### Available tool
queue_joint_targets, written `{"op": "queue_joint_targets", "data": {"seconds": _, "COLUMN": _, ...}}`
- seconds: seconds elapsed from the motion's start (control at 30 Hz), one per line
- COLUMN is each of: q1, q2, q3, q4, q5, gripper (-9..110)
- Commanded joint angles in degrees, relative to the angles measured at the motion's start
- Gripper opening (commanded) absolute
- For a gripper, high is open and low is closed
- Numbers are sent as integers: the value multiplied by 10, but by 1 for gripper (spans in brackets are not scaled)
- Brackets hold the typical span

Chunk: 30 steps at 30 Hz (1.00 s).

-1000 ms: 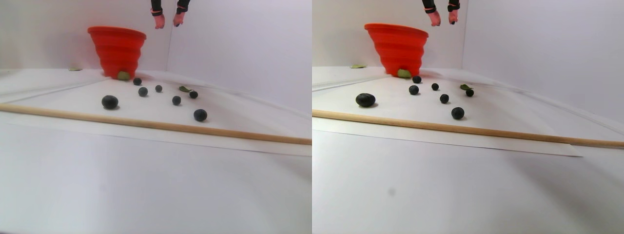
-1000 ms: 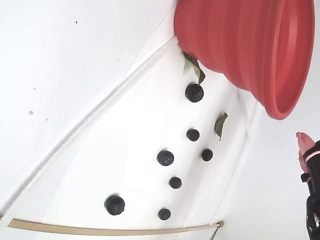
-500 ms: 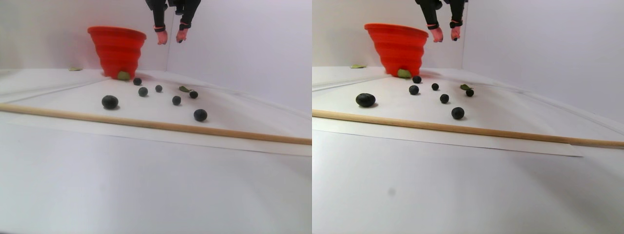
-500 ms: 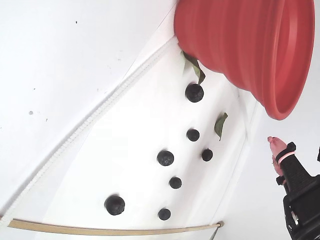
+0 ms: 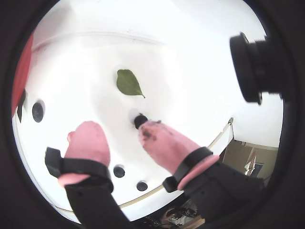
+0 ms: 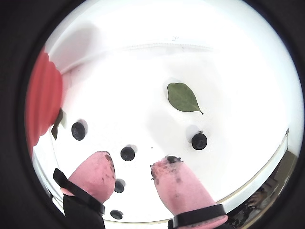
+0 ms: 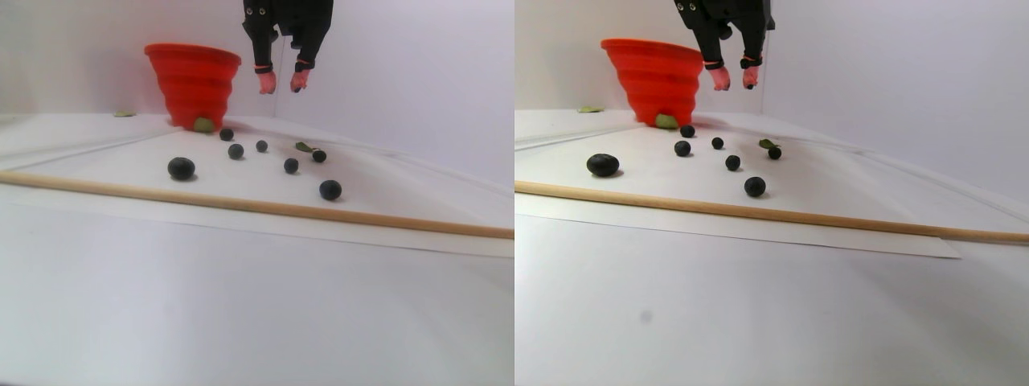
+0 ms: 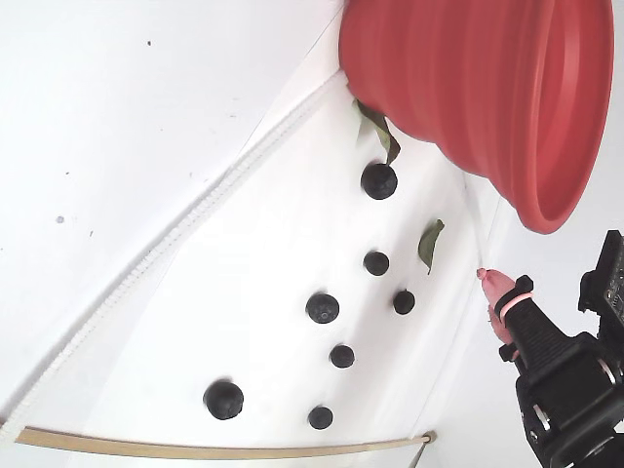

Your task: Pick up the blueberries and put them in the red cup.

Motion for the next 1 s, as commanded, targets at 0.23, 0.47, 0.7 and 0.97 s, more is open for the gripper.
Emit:
{"op": "queue_joint_targets", "data": {"seconds": 0.23, "q1": -4, "q2": -17, "q3": 5, "q4": 1, "q5": 16, "gripper": 16}}
{"op": "queue_joint_targets", "data": {"seconds": 0.47, "q1": -11, "q2": -38, "q3": 6, "q4": -2, "q5": 28, "gripper": 17}}
{"op": "queue_joint_targets", "data": {"seconds": 0.7, "q1": -23, "q2": -76, "q3": 9, "q4": -32, "q5": 34, "gripper": 18}}
{"op": "queue_joint_targets", "data": {"seconds": 0.97, "q1": -29, "q2": -95, "q3": 4, "q4": -47, "q5": 45, "gripper": 18}}
